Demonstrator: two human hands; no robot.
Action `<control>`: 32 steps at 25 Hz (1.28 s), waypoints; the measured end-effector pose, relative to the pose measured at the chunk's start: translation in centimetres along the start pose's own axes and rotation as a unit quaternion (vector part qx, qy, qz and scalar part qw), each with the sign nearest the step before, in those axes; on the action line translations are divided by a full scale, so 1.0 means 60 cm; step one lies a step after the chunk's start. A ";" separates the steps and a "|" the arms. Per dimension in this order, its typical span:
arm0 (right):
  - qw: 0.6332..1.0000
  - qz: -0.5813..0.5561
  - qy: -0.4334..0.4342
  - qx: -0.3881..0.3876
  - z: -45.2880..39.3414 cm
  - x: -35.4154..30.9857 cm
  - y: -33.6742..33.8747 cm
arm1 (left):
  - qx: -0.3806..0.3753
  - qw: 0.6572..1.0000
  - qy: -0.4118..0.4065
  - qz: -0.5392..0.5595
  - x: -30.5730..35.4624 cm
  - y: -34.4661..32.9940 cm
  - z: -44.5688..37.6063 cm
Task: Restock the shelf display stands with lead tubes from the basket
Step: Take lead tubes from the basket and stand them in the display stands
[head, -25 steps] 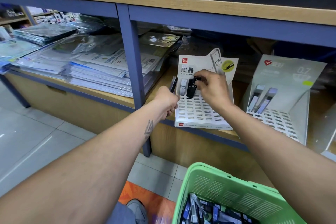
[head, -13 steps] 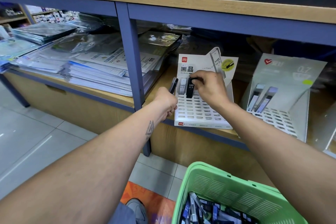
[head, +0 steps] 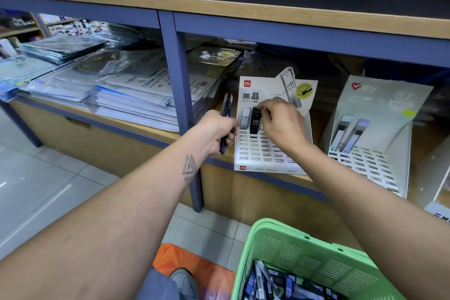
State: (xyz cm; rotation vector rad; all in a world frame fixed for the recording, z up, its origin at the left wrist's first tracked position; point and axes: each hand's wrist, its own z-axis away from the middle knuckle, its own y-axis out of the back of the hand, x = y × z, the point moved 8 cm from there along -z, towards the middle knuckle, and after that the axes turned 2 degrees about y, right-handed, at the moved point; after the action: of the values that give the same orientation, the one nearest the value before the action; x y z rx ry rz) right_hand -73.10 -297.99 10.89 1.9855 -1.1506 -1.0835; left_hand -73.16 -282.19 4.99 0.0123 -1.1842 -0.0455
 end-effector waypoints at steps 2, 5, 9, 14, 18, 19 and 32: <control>0.990 -0.132 -0.055 0.001 0.002 0.010 0.009 | -0.107 0.990 0.023 0.094 0.014 -0.022 0.022; 0.900 -0.387 -0.176 -0.098 0.020 0.015 -0.008 | -0.220 0.961 0.054 0.155 0.020 -0.053 0.052; 0.814 -0.519 -0.201 -0.164 0.045 0.006 -0.007 | -0.248 0.955 0.062 0.150 0.019 -0.073 0.070; 0.788 -0.555 -0.249 -0.096 0.048 0.039 0.009 | -0.243 0.963 0.067 0.094 0.010 -0.075 0.075; 0.802 -0.537 -0.251 -0.072 0.049 0.052 0.020 | -0.228 0.969 0.088 0.037 -0.011 -0.061 0.072; 0.805 -0.534 -0.246 -0.075 0.049 0.052 0.020 | -0.223 0.970 0.083 0.043 -0.010 -0.060 0.071; 0.850 -0.486 -0.202 0.005 0.035 0.080 0.036 | -0.074 0.995 0.011 -0.061 0.002 -0.028 0.038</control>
State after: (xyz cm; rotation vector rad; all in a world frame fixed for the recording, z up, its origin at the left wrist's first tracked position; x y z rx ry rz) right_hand -74.39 -303.39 9.88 2.4604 -0.2156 -2.0570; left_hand -75.28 -283.85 5.91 -0.0460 -1.1542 -0.2400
